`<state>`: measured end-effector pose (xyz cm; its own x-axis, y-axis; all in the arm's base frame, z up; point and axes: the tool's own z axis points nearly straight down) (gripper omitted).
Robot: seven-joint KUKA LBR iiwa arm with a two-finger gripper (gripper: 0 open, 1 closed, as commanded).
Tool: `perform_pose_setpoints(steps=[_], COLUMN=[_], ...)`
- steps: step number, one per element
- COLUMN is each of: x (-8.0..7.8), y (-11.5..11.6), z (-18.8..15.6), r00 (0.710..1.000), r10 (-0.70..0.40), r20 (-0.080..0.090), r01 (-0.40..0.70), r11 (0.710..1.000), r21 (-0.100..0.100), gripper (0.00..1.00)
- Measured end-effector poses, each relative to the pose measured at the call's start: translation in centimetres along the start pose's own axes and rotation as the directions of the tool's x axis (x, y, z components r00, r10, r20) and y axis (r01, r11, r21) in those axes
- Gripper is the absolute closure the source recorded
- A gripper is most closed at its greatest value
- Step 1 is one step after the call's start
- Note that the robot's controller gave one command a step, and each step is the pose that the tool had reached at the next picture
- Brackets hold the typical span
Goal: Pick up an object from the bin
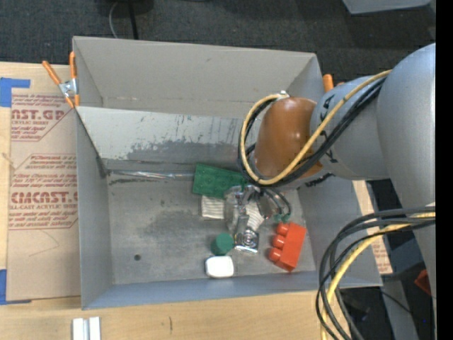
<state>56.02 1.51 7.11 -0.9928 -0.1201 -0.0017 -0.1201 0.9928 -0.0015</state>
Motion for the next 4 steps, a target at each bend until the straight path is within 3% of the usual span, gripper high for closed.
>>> perform_pose_setpoints(steps=[1,3,4], x=[0.0,-0.4,-1.1], y=[0.0,-3.0,-2.8], z=[0.0,-2.5,-6.3], r00=[1.0,0.98,0.928], r10=[0.0,0.2,0.372], r20=[0.0,0.0,-0.001], r01=[0.0,-0.2,-0.372], r11=[1.0,0.98,0.928], r21=[0.0,0.002,-0.004], gripper=[1.0,1.0,0.0])
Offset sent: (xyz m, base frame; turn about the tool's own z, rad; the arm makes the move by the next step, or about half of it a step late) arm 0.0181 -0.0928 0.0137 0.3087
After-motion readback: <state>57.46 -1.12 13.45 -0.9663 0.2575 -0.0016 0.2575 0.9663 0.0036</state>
